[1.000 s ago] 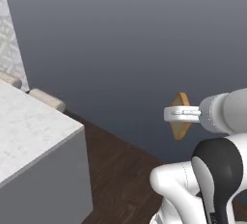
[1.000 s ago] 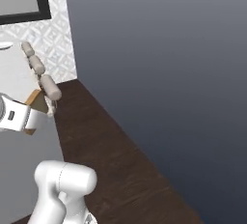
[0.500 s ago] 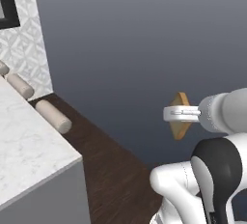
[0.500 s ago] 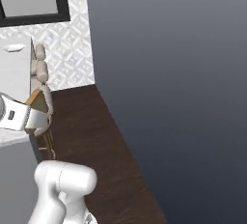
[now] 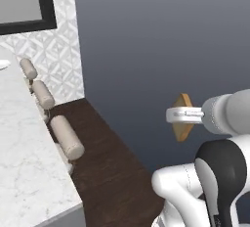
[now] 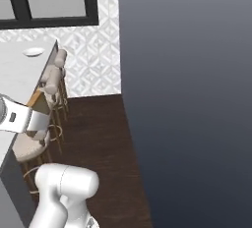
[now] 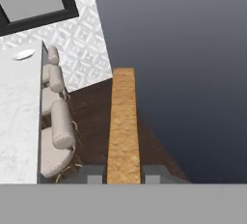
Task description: Start the toaster. Once the lever pops up, take the bread to the plate on the dining counter.
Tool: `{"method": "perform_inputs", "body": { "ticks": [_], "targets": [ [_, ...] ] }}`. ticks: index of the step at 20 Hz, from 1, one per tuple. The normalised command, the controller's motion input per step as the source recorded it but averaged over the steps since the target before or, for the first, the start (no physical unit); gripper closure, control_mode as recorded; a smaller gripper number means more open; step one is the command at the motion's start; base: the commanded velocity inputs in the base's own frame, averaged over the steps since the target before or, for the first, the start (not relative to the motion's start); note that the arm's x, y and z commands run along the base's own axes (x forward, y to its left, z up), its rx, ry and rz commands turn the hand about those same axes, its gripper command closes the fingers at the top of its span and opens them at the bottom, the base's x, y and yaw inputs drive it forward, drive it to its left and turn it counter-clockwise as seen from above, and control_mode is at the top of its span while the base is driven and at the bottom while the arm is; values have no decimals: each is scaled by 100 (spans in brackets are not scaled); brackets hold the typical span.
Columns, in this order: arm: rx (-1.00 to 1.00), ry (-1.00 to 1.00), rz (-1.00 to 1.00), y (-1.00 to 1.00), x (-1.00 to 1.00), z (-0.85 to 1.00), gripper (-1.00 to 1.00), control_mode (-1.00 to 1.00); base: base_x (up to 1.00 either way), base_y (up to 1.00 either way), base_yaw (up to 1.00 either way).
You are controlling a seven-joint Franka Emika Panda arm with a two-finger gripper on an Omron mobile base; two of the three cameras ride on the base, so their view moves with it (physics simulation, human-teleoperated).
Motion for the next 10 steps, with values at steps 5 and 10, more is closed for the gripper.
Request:
{"method": "perform_inputs", "body": {
  "ticks": [5, 10],
  "targets": [
    [0, 0, 0, 0, 0, 0, 100, 100, 100, -4, 38],
    [0, 0, 0, 0, 0, 0, 100, 100, 100, -24, 34]
  ]
}}
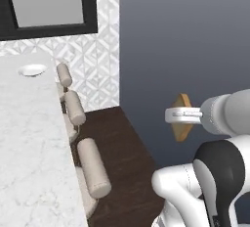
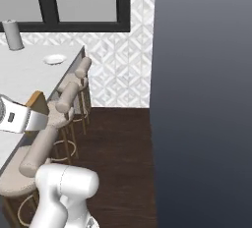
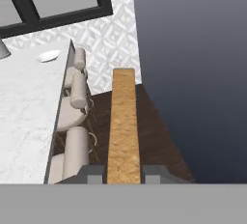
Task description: Start the toaster. Once the lever pops up, take the bread to the plate on the dining counter.
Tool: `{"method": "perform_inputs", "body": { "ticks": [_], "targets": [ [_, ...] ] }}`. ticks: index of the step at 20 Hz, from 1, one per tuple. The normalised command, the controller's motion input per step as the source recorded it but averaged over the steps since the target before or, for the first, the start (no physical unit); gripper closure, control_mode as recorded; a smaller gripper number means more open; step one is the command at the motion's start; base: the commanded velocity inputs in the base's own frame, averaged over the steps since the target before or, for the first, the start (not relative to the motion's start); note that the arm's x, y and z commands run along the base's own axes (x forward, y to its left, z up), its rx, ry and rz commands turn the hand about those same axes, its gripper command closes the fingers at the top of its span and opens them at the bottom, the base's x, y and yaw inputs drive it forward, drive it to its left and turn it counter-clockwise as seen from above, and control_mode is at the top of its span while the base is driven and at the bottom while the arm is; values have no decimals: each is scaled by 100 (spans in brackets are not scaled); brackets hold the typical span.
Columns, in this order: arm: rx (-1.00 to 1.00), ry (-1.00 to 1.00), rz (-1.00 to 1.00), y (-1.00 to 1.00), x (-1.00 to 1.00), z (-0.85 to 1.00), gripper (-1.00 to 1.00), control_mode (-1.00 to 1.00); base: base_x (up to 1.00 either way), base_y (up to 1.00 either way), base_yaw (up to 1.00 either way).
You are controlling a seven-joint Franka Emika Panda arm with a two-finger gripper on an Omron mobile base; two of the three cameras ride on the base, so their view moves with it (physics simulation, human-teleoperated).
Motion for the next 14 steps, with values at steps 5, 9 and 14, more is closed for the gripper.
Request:
{"method": "perform_inputs", "body": {
  "ticks": [5, 9, 14],
  "targets": [
    [0, 0, 0, 0, 0, 0, 100, 100, 100, -32, 31],
    [0, 0, 0, 0, 0, 0, 100, 100, 100, -33, 30],
    [0, 0, 0, 0, 0, 0, 100, 100, 100, -35, 31]
  ]
}}
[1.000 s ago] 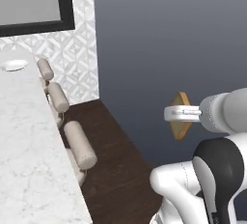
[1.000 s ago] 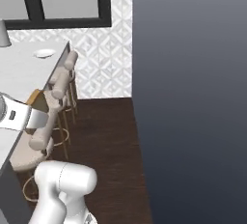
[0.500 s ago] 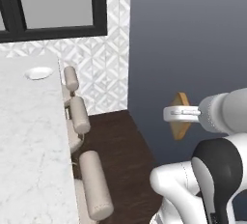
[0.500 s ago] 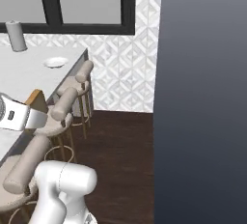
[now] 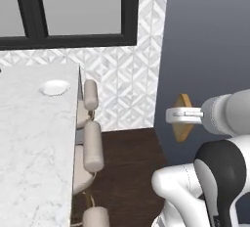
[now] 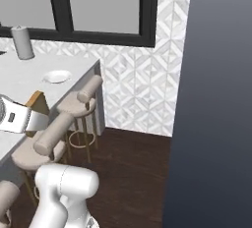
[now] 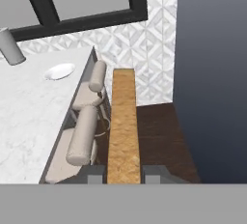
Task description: Start the toaster. Once the lever pops up, take the bread to the plate on the dining counter.
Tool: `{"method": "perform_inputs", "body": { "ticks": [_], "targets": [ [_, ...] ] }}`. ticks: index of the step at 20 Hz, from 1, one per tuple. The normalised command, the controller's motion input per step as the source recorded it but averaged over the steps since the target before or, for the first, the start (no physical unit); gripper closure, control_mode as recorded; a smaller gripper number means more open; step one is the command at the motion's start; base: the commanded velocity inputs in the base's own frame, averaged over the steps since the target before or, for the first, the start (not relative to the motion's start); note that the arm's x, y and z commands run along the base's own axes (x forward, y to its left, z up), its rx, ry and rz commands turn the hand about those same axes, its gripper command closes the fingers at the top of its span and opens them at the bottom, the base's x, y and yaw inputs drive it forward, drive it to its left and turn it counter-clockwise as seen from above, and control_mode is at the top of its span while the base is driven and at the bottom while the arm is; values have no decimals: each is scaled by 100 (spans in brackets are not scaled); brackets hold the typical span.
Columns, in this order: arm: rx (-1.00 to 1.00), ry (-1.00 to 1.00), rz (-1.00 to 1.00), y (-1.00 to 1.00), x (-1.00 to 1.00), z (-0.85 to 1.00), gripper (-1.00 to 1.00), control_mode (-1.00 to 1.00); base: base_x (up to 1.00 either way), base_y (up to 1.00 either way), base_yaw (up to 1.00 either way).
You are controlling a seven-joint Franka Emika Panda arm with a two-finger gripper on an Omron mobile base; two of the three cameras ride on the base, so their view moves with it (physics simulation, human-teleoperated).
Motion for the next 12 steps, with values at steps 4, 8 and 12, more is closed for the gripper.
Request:
{"method": "perform_inputs", "body": {
  "ticks": [4, 8, 12],
  "targets": [
    [0, 0, 0, 0, 0, 0, 100, 100, 100, -40, 33],
    [0, 0, 0, 0, 0, 0, 100, 100, 100, -44, 34],
    [0, 0, 0, 0, 0, 0, 100, 100, 100, -48, 37]
  ]
}}
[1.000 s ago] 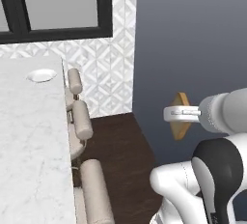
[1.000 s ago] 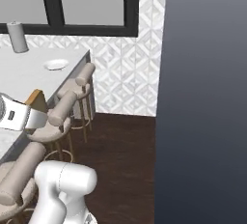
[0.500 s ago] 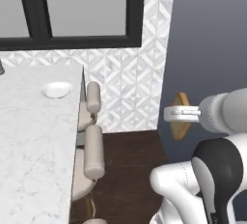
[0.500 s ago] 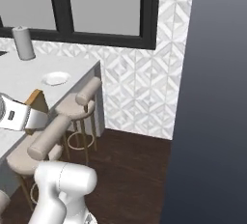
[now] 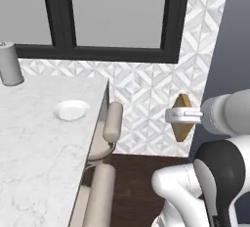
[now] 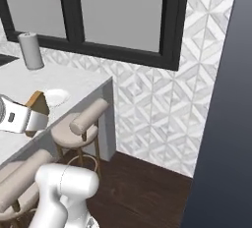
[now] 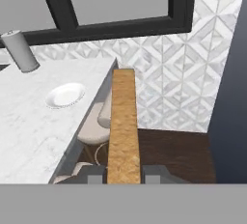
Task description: Start the toaster. Once the lever pops up, take the bread to the plate on the dining counter.
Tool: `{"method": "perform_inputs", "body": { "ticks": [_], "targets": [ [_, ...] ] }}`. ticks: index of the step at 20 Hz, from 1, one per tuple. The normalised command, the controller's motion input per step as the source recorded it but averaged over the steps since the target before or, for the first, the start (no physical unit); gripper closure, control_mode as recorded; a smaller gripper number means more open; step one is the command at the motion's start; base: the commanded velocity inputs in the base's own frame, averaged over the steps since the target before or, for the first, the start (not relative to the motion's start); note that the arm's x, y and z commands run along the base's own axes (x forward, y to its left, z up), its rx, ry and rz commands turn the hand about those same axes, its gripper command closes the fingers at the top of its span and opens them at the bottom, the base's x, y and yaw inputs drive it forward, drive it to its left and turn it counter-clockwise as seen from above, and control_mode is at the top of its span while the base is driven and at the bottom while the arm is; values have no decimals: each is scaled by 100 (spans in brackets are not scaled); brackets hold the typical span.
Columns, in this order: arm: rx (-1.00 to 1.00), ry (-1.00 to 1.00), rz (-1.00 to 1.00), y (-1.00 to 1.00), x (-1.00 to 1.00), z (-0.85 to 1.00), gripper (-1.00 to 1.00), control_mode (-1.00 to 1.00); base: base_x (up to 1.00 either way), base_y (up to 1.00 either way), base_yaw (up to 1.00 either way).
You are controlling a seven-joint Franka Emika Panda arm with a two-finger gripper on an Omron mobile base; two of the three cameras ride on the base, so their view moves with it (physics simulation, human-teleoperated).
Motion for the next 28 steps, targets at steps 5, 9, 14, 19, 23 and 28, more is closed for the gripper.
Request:
{"method": "perform_inputs", "body": {
  "ticks": [5, 9, 14, 19, 23, 28],
  "targets": [
    [0, 0, 0, 0, 0, 0, 100, 100, 88, -50, 49],
    [0, 0, 0, 0, 0, 0, 100, 100, 28, -46, 64],
    [0, 0, 0, 0, 0, 0, 100, 100, 4, -46, 72],
    [0, 0, 0, 0, 0, 0, 100, 100, 1, -53, 70],
    [0, 0, 0, 0, 0, 0, 100, 100, 33, -74, 52],
    [0, 0, 0, 0, 0, 0, 100, 100, 12, -99, 36]
  ]
}}
